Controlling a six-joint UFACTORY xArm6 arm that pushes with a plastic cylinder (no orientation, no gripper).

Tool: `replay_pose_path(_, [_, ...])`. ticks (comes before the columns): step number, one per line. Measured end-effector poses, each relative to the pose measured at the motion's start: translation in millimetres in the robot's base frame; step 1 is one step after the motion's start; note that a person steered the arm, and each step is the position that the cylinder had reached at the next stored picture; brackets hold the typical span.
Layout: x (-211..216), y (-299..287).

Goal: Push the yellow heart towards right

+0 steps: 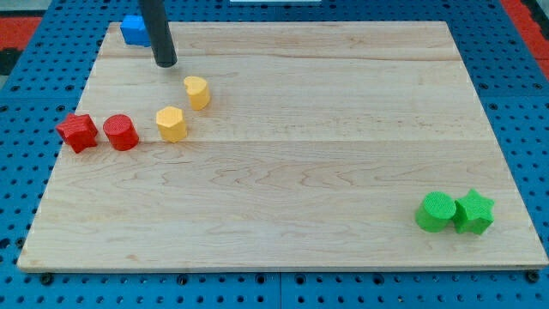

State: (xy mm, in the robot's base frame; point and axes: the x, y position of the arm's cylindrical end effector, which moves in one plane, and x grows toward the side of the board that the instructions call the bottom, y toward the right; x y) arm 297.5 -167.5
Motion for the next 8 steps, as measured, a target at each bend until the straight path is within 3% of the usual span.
replay_pose_path(2, [1,0])
replay_pose_path(3, [35,-36])
replay_pose_path(4, [45,-99])
replay_pose_path(5, [52,-118])
replay_pose_path(7, [57,56])
replay_pose_path(8, [58,96])
